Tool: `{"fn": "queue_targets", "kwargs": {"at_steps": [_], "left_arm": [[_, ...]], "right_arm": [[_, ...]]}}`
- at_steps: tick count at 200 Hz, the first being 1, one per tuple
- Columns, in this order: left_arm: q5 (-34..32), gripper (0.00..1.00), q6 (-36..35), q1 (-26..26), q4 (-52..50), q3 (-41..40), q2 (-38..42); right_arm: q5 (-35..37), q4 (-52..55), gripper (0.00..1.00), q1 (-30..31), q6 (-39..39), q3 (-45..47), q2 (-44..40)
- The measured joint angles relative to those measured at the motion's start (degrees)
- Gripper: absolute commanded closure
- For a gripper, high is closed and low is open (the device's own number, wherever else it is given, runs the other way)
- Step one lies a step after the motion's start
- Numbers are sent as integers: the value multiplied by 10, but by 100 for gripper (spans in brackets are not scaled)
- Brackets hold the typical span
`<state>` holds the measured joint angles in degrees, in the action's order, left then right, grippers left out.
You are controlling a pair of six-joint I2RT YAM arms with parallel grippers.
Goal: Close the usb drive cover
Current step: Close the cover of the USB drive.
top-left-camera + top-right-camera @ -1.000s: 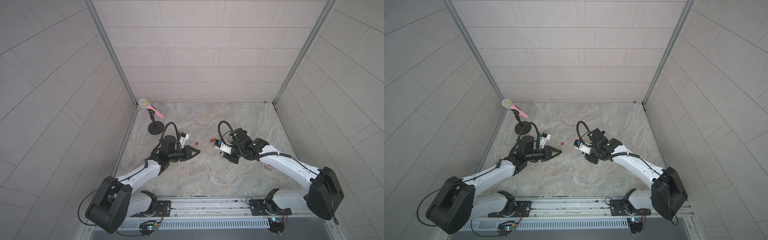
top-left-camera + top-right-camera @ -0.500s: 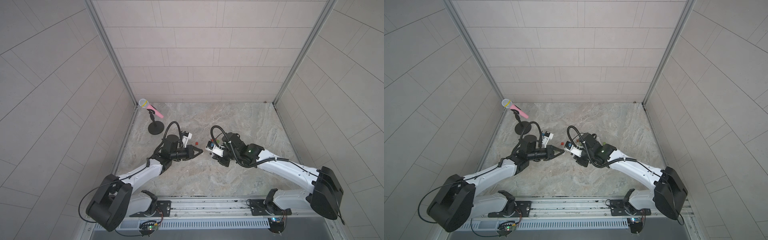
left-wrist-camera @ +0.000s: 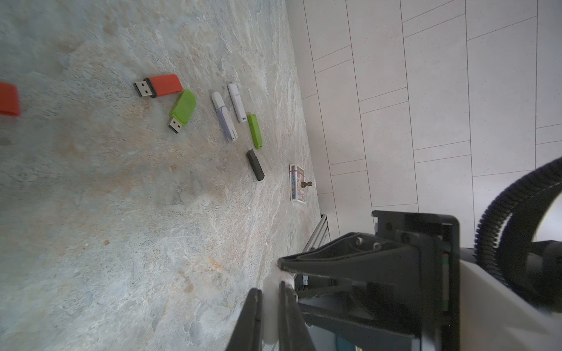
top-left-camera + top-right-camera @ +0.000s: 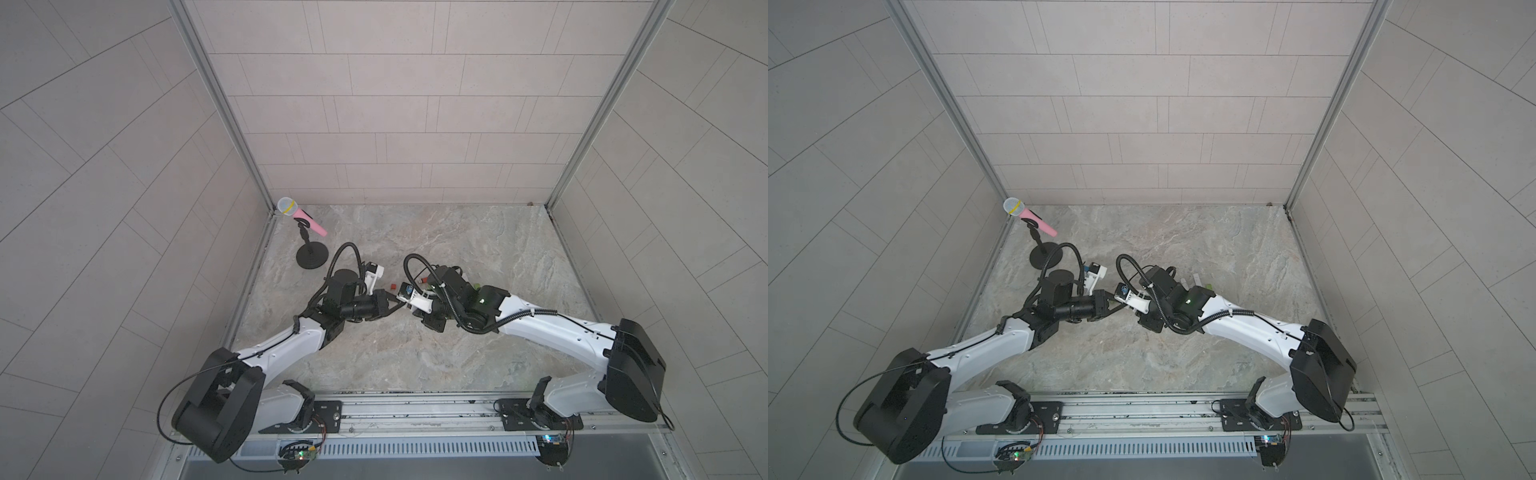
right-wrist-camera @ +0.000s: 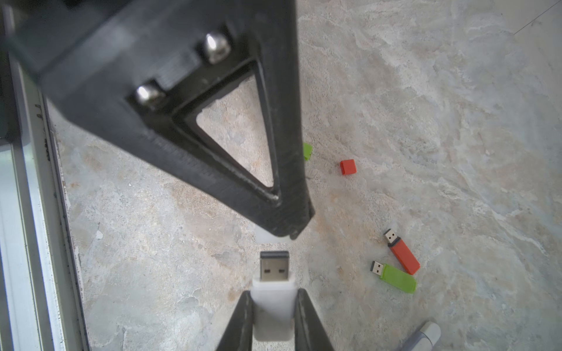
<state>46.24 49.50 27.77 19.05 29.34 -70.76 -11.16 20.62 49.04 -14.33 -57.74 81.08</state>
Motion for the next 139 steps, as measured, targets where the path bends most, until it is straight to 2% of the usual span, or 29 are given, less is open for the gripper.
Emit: {"fn": "queue_targets", "kwargs": {"at_steps": [139], "left_arm": [[-16, 94, -2, 0, -5, 0, 11]], "right_arm": [[34, 16, 81, 8, -5, -16, 17]]}}
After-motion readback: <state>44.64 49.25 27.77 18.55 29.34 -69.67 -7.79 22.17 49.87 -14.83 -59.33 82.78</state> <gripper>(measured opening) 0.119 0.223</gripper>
